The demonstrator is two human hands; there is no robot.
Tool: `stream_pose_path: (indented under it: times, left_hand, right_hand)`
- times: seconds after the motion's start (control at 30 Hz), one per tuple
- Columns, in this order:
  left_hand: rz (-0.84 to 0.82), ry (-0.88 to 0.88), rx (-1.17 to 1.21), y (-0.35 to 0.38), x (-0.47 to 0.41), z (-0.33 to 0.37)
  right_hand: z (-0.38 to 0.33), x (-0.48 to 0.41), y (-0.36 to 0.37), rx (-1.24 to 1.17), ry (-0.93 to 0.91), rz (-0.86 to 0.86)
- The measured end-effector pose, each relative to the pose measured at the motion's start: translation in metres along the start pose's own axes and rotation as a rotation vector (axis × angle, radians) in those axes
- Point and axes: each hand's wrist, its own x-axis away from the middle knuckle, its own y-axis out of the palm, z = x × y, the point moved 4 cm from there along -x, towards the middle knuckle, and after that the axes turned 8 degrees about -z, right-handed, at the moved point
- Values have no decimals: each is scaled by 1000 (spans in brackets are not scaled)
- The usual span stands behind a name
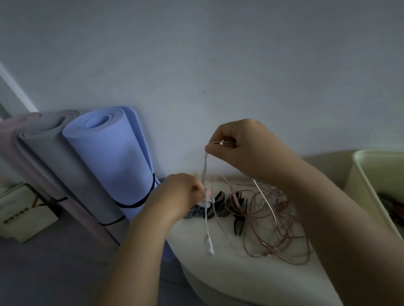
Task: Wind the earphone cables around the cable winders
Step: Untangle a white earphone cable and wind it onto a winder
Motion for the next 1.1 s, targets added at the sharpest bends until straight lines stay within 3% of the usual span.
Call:
stream_pose_path:
  times: [0.1, 0.2, 0.3, 0.5, 0.63, 0.7, 0.93, 1.1]
  left_hand:
    - [-134, 68, 49, 15, -14, 14]
    - [-41, 199, 136, 4, -23, 30]
    - [-18, 250, 162, -9, -36, 48]
    - [-365, 336, 99, 9, -45, 92]
    - [-172, 306, -370, 14, -54, 103]
    - [-133, 268, -482, 12, -56, 102]
    - [-374, 61, -270, -21, -46, 81]
    - [-136, 20, -299, -48, -40, 58]
  right_hand:
    - [5, -3, -2, 14, 32, 114]
    - [11, -6, -14, -21, 43, 270]
    - [18, -8, -23, -52, 40, 320]
    - [29, -5, -33, -120, 61, 406]
    - [36, -1, -39, -132, 99, 437]
    - [40, -1, -40, -132, 119, 442]
    - [42, -3, -35, -132, 144, 345]
    - [36, -2, -34, -148, 131, 324]
